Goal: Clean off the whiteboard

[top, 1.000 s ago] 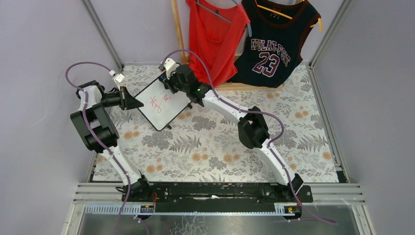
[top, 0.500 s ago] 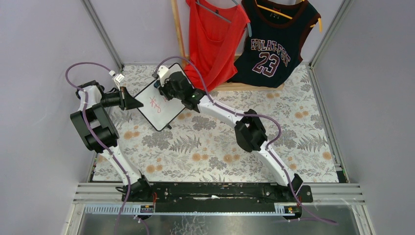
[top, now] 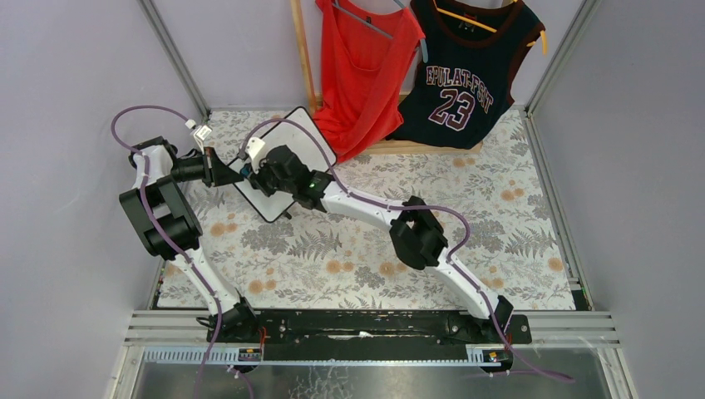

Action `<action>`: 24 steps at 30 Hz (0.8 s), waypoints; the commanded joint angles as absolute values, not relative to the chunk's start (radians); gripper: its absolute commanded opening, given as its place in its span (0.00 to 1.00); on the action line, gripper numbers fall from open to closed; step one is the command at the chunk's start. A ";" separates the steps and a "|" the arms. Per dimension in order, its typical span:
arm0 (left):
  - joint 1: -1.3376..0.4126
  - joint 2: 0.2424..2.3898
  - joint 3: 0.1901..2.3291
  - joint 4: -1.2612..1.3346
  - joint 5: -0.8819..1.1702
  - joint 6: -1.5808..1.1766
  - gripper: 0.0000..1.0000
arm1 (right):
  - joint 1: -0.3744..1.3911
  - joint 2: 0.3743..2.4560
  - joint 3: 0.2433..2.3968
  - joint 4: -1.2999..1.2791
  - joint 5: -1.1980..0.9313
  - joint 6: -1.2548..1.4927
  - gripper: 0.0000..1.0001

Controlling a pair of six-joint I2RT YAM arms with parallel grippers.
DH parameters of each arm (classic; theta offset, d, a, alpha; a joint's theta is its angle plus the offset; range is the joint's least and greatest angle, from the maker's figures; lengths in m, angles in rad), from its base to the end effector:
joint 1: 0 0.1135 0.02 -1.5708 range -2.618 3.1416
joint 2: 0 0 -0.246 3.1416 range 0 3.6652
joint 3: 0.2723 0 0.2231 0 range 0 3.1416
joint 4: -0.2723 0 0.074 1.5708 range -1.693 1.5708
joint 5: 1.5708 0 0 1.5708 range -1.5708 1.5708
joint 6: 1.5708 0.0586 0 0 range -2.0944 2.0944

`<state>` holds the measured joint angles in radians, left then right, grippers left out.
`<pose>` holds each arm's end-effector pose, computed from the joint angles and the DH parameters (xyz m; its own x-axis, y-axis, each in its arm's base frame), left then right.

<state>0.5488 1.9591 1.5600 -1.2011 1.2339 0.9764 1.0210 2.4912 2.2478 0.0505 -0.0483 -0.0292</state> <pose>0.3118 0.1259 0.2196 -0.6400 -0.0704 -0.7651 0.5967 0.5818 -0.5527 0.2948 0.4865 0.2435 -0.0745 -0.1774 -0.9813 -0.8789 0.4765 -0.0194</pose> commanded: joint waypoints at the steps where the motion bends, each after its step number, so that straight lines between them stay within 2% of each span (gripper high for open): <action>1: 0.514 1.939 1.535 -1.187 1.198 1.009 0.00 | 1.061 2.494 2.269 0.047 -0.085 0.006 0.00; 8: 0.514 1.931 1.530 -1.187 1.186 1.012 0.00 | 1.010 2.524 2.334 -0.026 -0.024 -0.036 0.00; 24: 0.514 1.929 1.530 -1.187 1.185 1.010 0.00 | 0.809 2.462 2.244 -0.042 0.038 -0.075 0.00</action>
